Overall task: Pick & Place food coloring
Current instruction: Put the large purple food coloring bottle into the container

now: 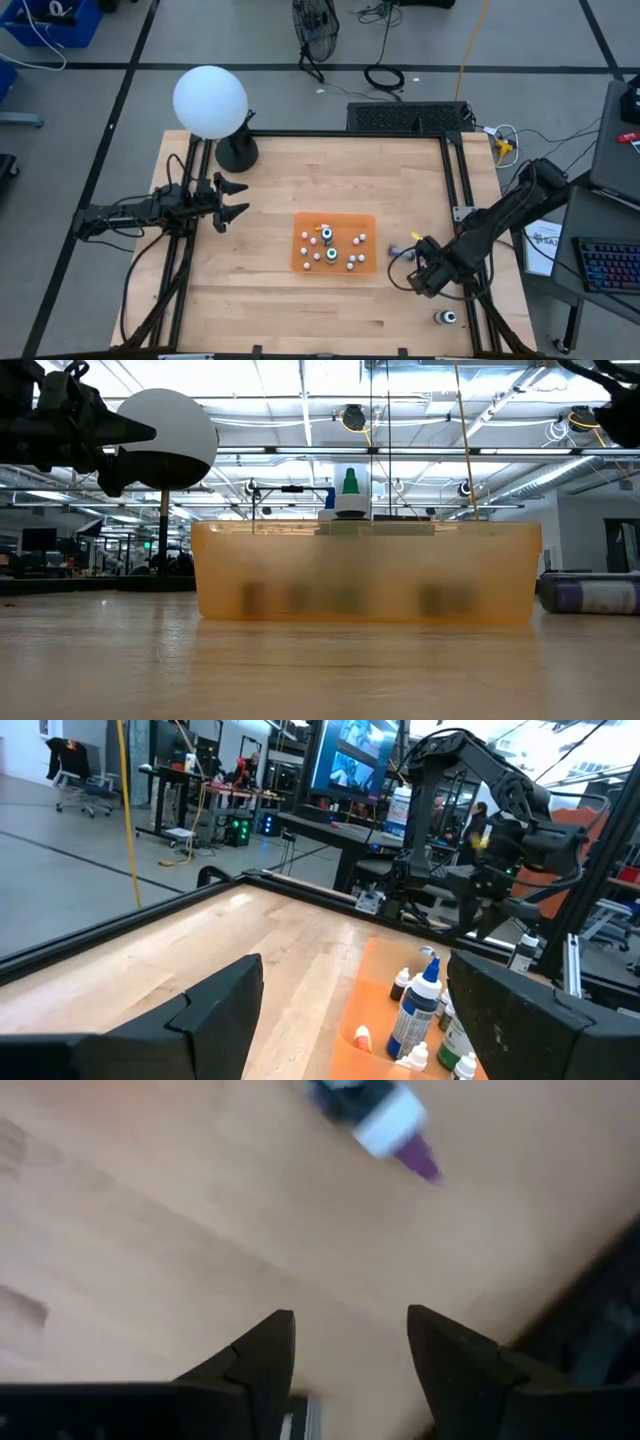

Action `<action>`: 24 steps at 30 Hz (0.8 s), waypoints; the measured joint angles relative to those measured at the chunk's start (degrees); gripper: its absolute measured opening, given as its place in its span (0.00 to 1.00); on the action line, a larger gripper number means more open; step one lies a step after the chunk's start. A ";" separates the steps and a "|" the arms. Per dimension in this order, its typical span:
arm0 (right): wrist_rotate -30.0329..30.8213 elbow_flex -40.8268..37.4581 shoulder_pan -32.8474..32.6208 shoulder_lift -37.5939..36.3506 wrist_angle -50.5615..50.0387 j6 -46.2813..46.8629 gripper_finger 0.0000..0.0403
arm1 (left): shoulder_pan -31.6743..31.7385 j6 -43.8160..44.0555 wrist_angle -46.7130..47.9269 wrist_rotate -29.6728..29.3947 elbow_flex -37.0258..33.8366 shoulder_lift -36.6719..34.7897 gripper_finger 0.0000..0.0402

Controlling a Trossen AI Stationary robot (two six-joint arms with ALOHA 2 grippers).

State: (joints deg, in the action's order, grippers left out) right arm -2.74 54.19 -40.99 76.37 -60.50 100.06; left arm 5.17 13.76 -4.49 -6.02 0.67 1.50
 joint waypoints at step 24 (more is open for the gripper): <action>25.14 -14.62 4.30 -0.10 0.08 -33.44 0.45 | 0.00 0.00 -0.03 0.00 0.00 0.00 0.77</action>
State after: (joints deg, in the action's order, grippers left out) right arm 22.40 39.56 -36.69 76.27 -60.42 66.62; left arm 5.17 13.76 -4.51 -6.02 0.67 1.50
